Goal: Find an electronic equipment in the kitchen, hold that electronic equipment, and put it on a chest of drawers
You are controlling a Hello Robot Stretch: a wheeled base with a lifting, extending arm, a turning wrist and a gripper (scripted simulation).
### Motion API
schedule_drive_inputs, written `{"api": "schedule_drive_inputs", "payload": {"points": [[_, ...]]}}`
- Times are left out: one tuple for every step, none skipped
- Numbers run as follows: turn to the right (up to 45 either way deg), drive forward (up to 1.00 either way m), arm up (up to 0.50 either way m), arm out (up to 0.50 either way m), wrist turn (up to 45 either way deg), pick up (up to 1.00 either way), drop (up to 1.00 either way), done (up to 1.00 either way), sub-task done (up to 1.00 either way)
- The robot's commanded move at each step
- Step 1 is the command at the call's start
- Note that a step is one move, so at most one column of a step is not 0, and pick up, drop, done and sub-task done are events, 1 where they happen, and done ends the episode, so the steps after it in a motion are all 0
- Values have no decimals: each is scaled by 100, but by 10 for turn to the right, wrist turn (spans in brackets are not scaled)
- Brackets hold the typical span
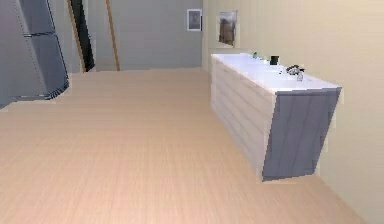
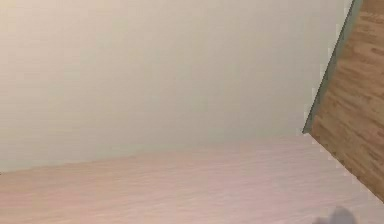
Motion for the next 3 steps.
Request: {"api": "schedule_drive_inputs", "payload": {"points": [[0,100,0,0,0,0,0,0,0],[0,55,0,0,0,0,0,0,0],[-240,0,0,0,0,0,0,0,0]]}}
